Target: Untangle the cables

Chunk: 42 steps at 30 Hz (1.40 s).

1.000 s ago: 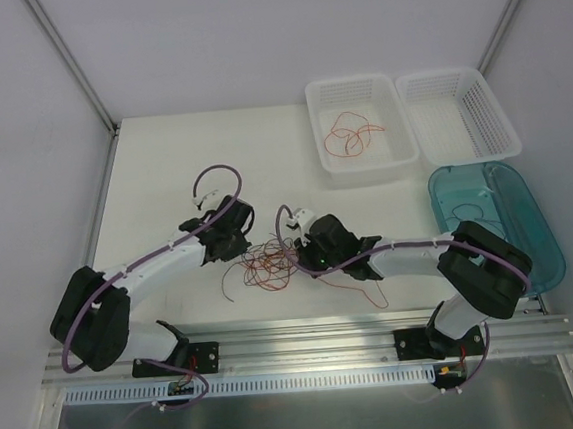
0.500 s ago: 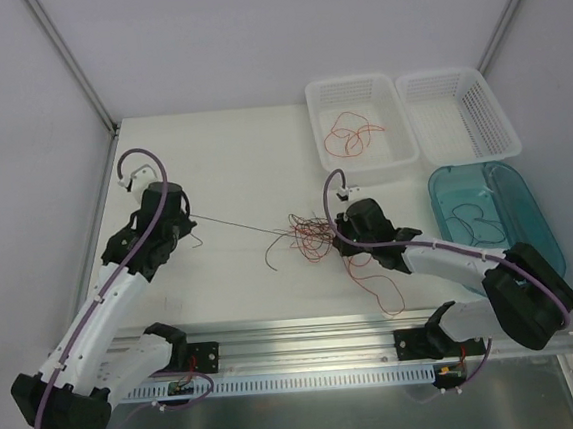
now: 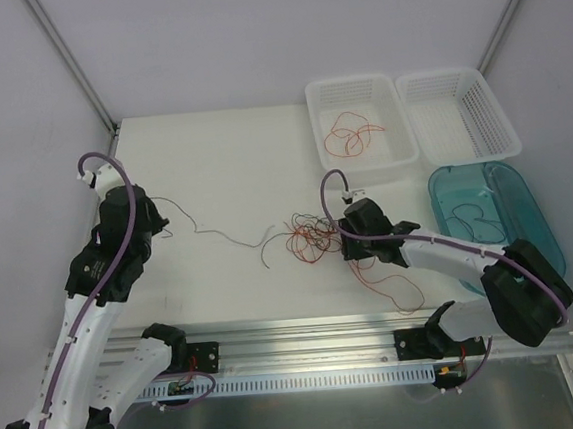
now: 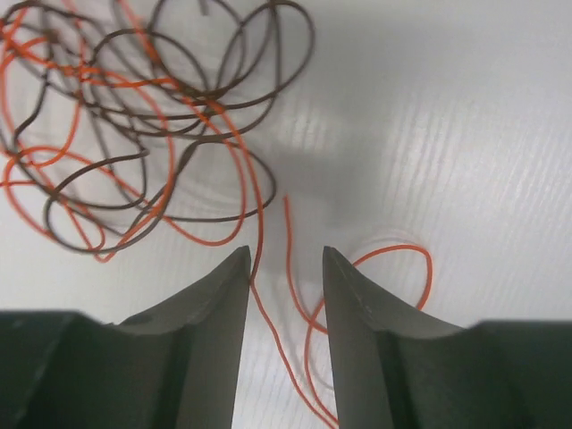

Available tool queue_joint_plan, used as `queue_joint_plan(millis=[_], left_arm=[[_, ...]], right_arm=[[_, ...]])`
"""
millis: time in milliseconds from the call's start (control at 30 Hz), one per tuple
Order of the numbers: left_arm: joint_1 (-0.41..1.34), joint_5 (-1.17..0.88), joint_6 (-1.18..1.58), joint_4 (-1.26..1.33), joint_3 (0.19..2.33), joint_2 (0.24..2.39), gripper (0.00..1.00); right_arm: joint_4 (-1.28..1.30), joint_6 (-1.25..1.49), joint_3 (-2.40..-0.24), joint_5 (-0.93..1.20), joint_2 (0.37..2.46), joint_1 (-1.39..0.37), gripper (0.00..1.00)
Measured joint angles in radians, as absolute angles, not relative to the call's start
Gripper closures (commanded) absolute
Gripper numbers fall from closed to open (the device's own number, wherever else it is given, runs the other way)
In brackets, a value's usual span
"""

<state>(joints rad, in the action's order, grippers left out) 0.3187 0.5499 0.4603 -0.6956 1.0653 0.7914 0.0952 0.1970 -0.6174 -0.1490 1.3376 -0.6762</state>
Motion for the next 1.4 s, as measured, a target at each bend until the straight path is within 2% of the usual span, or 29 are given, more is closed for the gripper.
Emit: queue_joint_plan(millis=[33, 133, 267, 433, 633, 933, 1200, 1400], left_arm=[[0.319, 0.531, 0.452, -0.697, 1.076, 0.788, 1.0], [0.319, 0.486, 0.43, -0.696, 1.086, 0.79, 1.0], [0.319, 0.419, 0.403, -0.702, 1.087, 0.796, 1.0], [0.319, 0.332, 0.376, -0.722, 1.11, 0.794, 1.0], [0.319, 0.142, 0.373, -0.725, 1.116, 0.799, 1.0], [0.319, -0.148, 0.353, -0.73, 1.119, 0.875, 1.0], [0.319, -0.253, 0.347, -0.731, 1.149, 0.878, 1.0], [0.319, -0.289, 0.347, -0.733, 1.149, 0.875, 1.0]], right_arm=[[0.124, 0.188, -0.63, -0.154, 1.335, -0.691, 0.5], [0.204, 0.16, -0.7, -0.189, 1.321, -0.77, 0.41], [0.26, 0.125, -0.828, -0.224, 1.284, -0.876, 0.37], [0.251, 0.1, -0.904, -0.211, 1.246, -0.924, 0.29], [0.046, 0.087, -0.859, -0.044, 1.241, -0.964, 0.2], [-0.296, 0.082, -0.825, 0.165, 1.332, -1.003, 0.19], [-0.472, 0.093, -0.902, 0.272, 1.534, -1.043, 0.18], [-0.535, 0.088, -0.96, 0.278, 1.604, -1.056, 0.18]])
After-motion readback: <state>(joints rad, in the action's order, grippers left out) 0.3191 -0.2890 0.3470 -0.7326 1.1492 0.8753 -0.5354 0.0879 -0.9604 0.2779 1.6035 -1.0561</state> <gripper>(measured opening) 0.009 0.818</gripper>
